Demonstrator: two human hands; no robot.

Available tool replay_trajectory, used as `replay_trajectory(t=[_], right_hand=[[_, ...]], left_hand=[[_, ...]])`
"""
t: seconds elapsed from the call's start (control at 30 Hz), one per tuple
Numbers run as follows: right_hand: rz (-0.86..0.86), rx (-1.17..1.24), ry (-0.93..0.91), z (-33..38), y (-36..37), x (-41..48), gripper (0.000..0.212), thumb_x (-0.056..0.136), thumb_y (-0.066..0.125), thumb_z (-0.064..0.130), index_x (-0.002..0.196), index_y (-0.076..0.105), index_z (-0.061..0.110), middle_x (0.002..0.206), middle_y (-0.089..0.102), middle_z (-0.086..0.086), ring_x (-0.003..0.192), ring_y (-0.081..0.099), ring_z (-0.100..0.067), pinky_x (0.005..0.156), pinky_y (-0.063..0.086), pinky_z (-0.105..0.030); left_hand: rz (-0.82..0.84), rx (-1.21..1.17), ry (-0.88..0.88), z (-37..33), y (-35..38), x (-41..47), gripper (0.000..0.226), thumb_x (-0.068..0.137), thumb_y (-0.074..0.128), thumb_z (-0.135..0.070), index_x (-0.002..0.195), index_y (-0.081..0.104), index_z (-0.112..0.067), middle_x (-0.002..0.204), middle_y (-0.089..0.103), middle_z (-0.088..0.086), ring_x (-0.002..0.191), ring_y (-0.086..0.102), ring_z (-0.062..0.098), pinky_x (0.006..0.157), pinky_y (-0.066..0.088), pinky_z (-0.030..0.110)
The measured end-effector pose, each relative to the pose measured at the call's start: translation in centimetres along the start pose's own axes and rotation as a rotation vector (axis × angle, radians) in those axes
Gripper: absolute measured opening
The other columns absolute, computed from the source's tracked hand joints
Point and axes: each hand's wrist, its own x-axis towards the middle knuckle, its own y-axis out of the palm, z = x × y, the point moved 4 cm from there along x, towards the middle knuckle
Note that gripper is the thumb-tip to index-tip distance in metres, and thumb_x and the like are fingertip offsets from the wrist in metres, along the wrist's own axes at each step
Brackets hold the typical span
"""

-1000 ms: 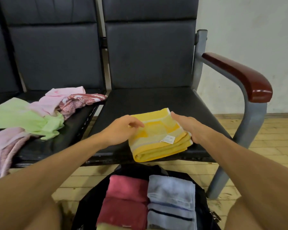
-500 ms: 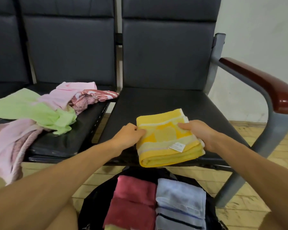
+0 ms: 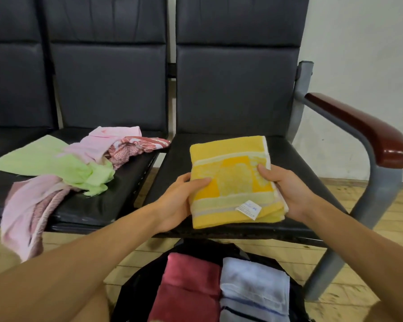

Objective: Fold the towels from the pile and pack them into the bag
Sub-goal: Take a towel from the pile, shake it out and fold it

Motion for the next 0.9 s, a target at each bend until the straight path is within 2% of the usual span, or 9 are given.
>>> replay_trajectory(t=[0.07, 0.17, 0.3, 0.4, 0.47, 0.6, 0.7, 0.77, 0.9], right_hand=[[-0.061, -0.049, -0.006, 0.0, -0.6, 0.2, 0.033, 0.1, 0.046, 0.022, 0.129, 0.057, 0.012, 0.121, 0.069, -0.012, 0.108, 0.067, -0.034, 0.084, 0.058, -0.049], [-0.207, -0.214, -0.021, -0.2, -1.4, 0.4, 0.036, 0.1, 0.05, 0.02, 0.134, 0.05, 0.009, 0.116, 0.07, -0.009, 0.1, 0.071, -0.027, 0.077, 0.06, -0.042], [-0.261, -0.34, -0.164, 0.2, -2.0, 0.4, 0.05, 0.098, 0.056, 0.015, 0.134, 0.035, 0.042, 0.115, 0.066, -0.001, 0.096, 0.071, -0.023, 0.075, 0.061, -0.041], [-0.192, -0.494, -0.233, 0.6, -1.5, 0.2, 0.03, 0.098, 0.054, 0.02, 0.122, 0.057, 0.038, 0.123, 0.064, 0.003, 0.103, 0.069, -0.014, 0.081, 0.059, -0.032], [-0.175, -0.596, -0.245, 0.6, -1.7, 0.0, 0.027, 0.093, 0.062, 0.023, 0.116, 0.062, 0.037, 0.124, 0.063, 0.005, 0.104, 0.067, -0.011, 0.082, 0.058, -0.029], [-0.126, -0.761, -0.216, 0.4, -2.0, 0.0, 0.065, 0.075, 0.081, 0.016, 0.132, 0.052, 0.029, 0.12, 0.062, 0.009, 0.105, 0.065, -0.009, 0.078, 0.058, -0.023], [-0.123, -0.928, -0.206, 0.4, -2.0, 0.1, 0.082, 0.071, 0.085, 0.014, 0.14, 0.042, 0.025, 0.124, 0.054, 0.008, 0.115, 0.057, -0.014, 0.092, 0.053, -0.031], [-0.154, -1.041, -0.208, 0.3, -2.0, 0.3, 0.087, 0.069, 0.087, 0.019, 0.142, 0.04, 0.024, 0.126, 0.052, 0.007, 0.117, 0.053, -0.015, 0.098, 0.049, -0.036], [-0.206, -1.256, -0.218, 0.1, -2.0, 0.6, 0.076, 0.07, 0.086, 0.025, 0.135, 0.047, 0.023, 0.121, 0.056, 0.006, 0.111, 0.053, -0.013, 0.089, 0.046, -0.028]], left_hand=[[-0.095, 0.039, 0.061, -0.5, 0.3, -0.3, 0.086, 0.075, 0.078, -0.026, 0.144, 0.028, -0.041, 0.127, 0.062, 0.001, 0.106, 0.068, 0.024, 0.092, 0.053, 0.051], [-0.097, 0.14, 0.165, -1.0, 0.4, -0.6, 0.076, 0.084, 0.072, -0.025, 0.136, 0.029, -0.06, 0.122, 0.064, -0.008, 0.104, 0.069, 0.022, 0.091, 0.053, 0.051], [-0.07, 0.248, 0.198, -2.2, 0.6, -0.9, 0.039, 0.095, 0.059, -0.024, 0.124, 0.056, -0.05, 0.127, 0.062, -0.007, 0.109, 0.066, 0.019, 0.093, 0.053, 0.049], [-0.073, 0.336, 0.207, -2.7, 0.1, -0.9, 0.041, 0.095, 0.059, -0.02, 0.126, 0.057, -0.046, 0.125, 0.063, -0.005, 0.107, 0.067, 0.018, 0.093, 0.053, 0.048], [-0.053, 0.381, 0.199, -2.7, -0.2, -0.9, 0.049, 0.093, 0.061, -0.017, 0.132, 0.052, -0.045, 0.125, 0.064, -0.005, 0.108, 0.066, 0.016, 0.095, 0.053, 0.045], [-0.023, 0.515, 0.206, -2.5, -0.6, -1.0, 0.061, 0.091, 0.06, -0.007, 0.144, 0.04, -0.031, 0.124, 0.066, -0.004, 0.11, 0.065, 0.011, 0.098, 0.052, 0.036], [-0.052, 0.602, 0.232, -2.5, -0.4, -1.1, 0.071, 0.081, 0.072, -0.004, 0.143, 0.043, -0.023, 0.111, 0.072, -0.004, 0.102, 0.068, 0.01, 0.092, 0.054, 0.03], [-0.077, 0.664, 0.25, -2.4, -0.3, -1.1, 0.074, 0.074, 0.08, -0.005, 0.139, 0.048, -0.021, 0.102, 0.075, -0.003, 0.095, 0.07, 0.009, 0.083, 0.056, 0.023], [-0.187, 1.037, 0.327, -2.5, -0.1, -1.1, 0.065, 0.072, 0.084, -0.025, 0.13, 0.055, -0.024, 0.106, 0.068, -0.007, 0.092, 0.066, 0.007, 0.081, 0.056, 0.026]])
